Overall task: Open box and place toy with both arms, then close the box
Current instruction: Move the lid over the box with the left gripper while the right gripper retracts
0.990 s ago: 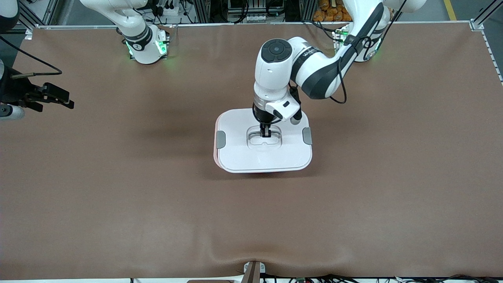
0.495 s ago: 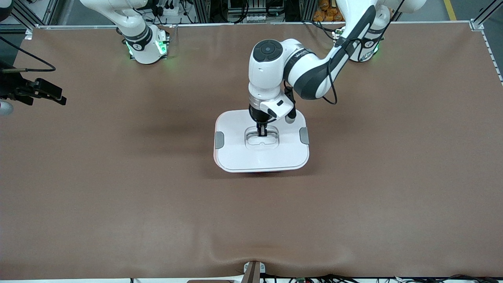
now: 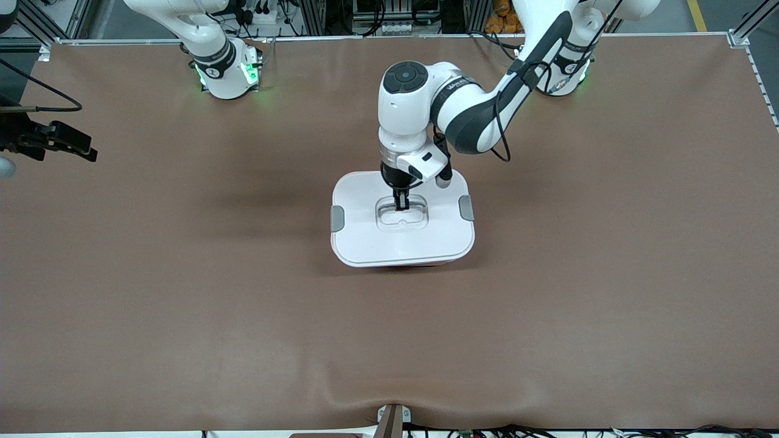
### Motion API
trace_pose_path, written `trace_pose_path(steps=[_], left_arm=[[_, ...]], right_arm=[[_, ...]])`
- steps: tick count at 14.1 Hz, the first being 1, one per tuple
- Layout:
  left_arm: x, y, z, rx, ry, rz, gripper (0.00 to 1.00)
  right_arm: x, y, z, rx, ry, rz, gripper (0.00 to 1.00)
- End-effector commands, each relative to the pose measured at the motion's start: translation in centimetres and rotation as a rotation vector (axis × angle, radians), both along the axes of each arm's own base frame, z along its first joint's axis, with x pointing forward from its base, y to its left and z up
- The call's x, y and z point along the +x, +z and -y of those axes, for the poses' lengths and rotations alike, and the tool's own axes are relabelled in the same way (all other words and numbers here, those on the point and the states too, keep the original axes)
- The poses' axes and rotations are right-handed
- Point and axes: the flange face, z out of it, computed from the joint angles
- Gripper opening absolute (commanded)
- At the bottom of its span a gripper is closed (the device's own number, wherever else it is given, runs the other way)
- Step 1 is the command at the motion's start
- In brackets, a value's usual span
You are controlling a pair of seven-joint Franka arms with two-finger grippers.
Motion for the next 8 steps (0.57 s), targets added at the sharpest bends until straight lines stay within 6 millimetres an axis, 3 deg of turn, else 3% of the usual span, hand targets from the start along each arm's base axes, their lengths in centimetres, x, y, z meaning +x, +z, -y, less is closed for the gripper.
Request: trace_pose_path(steps=[1,8], left_arm=[[-0.56,0.07,0.39,0.006,-0.016,0.026,0.00],[-0.71,-0.47,0.35,0.033,-0.053,0.041,0.00]], right_arm=[[-0.11,1.07,-0.83,-0.031,0.005,0.008,1.00],[0.16,1.33,-1.34,-0.008,0.022,0.018,1.00]])
